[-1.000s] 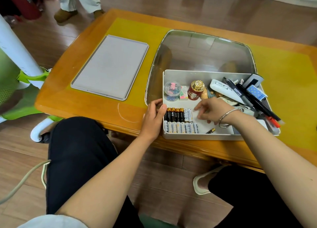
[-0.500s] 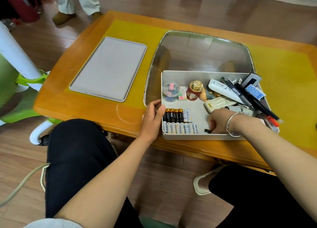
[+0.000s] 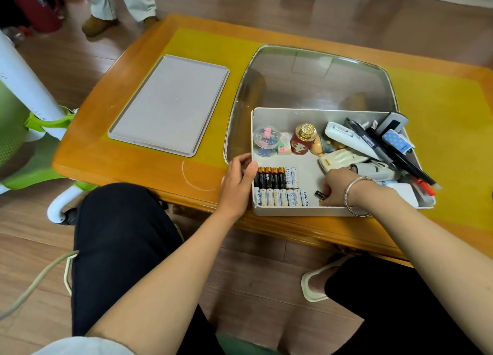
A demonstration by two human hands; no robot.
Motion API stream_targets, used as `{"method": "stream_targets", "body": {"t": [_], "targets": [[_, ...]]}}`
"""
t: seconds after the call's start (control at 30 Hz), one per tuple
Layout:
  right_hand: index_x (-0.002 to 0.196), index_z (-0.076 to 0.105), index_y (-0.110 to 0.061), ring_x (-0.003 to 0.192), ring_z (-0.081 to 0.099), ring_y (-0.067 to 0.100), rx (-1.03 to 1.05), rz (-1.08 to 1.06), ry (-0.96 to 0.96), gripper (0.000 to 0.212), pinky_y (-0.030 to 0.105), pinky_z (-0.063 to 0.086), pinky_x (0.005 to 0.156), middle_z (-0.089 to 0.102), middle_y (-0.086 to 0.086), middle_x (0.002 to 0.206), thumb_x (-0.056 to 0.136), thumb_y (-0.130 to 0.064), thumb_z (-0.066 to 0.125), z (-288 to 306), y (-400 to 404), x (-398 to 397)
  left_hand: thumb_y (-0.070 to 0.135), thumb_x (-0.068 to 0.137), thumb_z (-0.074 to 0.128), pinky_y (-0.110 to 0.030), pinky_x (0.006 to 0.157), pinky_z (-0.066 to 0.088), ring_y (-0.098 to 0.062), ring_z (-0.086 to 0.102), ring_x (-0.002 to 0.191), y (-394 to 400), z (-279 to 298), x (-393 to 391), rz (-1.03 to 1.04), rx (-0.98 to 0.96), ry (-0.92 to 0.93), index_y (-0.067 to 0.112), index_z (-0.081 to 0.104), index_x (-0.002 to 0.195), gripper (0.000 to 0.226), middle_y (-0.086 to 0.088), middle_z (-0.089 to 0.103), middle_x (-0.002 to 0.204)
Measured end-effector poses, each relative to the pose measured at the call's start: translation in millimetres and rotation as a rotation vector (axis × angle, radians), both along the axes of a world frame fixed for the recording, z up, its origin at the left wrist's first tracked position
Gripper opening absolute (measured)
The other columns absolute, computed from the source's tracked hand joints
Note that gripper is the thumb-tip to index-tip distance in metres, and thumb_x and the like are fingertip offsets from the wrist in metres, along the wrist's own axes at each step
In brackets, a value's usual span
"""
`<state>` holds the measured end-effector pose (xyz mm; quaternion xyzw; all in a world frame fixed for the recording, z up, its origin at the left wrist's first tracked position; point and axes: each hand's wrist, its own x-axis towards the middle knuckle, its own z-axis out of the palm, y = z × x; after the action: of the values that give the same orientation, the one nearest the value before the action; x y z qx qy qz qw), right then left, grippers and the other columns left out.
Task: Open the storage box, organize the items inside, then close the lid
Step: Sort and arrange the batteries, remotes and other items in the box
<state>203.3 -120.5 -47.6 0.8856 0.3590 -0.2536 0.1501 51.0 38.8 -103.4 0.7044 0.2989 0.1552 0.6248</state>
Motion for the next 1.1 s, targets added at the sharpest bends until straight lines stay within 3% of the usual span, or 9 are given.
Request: {"method": "stream_targets", "body": {"t": [0.17,0.3,0.37,0.5,0.67,0.8,0.93,1.03,1.1], "targets": [[0.061,0.051,-0.013,0.071,0.055,0.027,0.096,-0.056,-0.043,0.03,0.022,0.037,0.051,0.053,0.005,0.063,0.079,-0.03,0.067,3.4,4.6,-4.6,0.075,0.074,0.036,-0.052,0.103,0.039,-0.017,0.053,0.117,-0.1,0.0,-0.3,0.003,0.007,0.005,0.023,0.047,0.129,0.076,0.003,0.058,0.125],[0.076,0.058,-0.003,0.061,0.066,0.03,0.386,-0.277,0.027,0.026,0.036,0.053,0.058,0.068,0.015,0.073,0.09,-0.024,0.056,3.6,13.1,-1.6,0.075,0.074,0.036,-0.052,0.102,0.04,-0.017,0.054,0.117,-0.4,0.3,-0.3,0.003,0.002,0.007,0.023,0.047,0.13,0.078,0.003,0.058,0.126],[0.075,0.055,-0.003,0.053,0.067,0.028,0.454,-0.339,0.08,0.026,0.035,0.052,0.053,0.069,0.016,0.07,0.092,-0.023,0.054,3.2,18.8,-1.1,0.075,0.074,0.037,-0.052,0.102,0.04,-0.017,0.053,0.118,-0.8,1.3,-0.6,0.001,0.001,0.005,0.023,0.047,0.13,0.077,0.003,0.058,0.126],[0.077,0.053,-0.01,0.055,0.068,0.028,0.566,-0.446,0.14,0.018,0.033,0.054,0.05,0.068,0.015,0.073,0.092,-0.019,0.056,-0.4,28.3,-1.6,0.074,0.075,0.037,-0.051,0.1,0.042,-0.016,0.054,0.116,-0.5,2.2,-1.1,-0.003,0.002,0.001,0.023,0.047,0.129,0.075,0.002,0.057,0.126],[0.088,0.063,-0.007,0.078,0.065,0.034,0.577,-0.4,0.09,0.017,0.041,0.054,0.073,0.068,0.017,0.081,0.09,-0.022,0.059,-1.3,31.8,-3.7,0.074,0.074,0.038,-0.049,0.098,0.045,-0.014,0.055,0.115,-0.7,4.1,-1.9,-0.003,-0.006,-0.004,0.021,0.046,0.131,0.078,0.001,0.058,0.126],[0.09,0.062,-0.011,0.079,0.064,0.034,0.551,-0.387,0.068,0.014,0.038,0.052,0.071,0.067,0.016,0.088,0.09,-0.024,0.057,1.3,29.1,-2.6,0.075,0.073,0.037,-0.05,0.099,0.044,-0.014,0.055,0.115,-1.0,5.7,-2.1,0.0,0.007,0.008,0.022,0.047,0.13,0.078,0.002,0.058,0.126],[0.081,0.058,-0.012,0.061,0.068,0.027,0.52,-0.438,0.211,0.014,0.026,0.05,0.045,0.061,0.007,0.08,0.09,-0.022,0.061,6.4,20.3,-1.3,0.075,0.074,0.035,-0.052,0.102,0.04,-0.015,0.054,0.116,-1.0,5.9,-2.7,-0.001,0.024,0.027,0.024,0.047,0.128,0.076,0.003,0.058,0.126],[0.091,0.062,-0.01,0.062,0.07,0.028,0.467,-0.481,0.339,0.009,0.037,0.059,0.057,0.061,0.007,0.086,0.085,-0.014,0.068,9.0,12.9,-5.9,0.075,0.074,0.035,-0.052,0.102,0.039,-0.015,0.053,0.117,-0.8,5.3,-2.8,-0.002,0.024,0.034,0.025,0.047,0.128,0.075,0.004,0.058,0.126],[0.083,0.063,-0.015,0.064,0.069,0.029,0.478,-0.445,0.318,0.006,0.04,0.059,0.059,0.062,0.007,0.08,0.085,-0.011,0.067,16.8,6.9,-5.9,0.075,0.074,0.036,-0.052,0.102,0.039,-0.015,0.053,0.117,-0.6,4.5,-2.9,-0.004,0.016,0.035,0.024,0.047,0.128,0.075,0.004,0.058,0.125]]}}
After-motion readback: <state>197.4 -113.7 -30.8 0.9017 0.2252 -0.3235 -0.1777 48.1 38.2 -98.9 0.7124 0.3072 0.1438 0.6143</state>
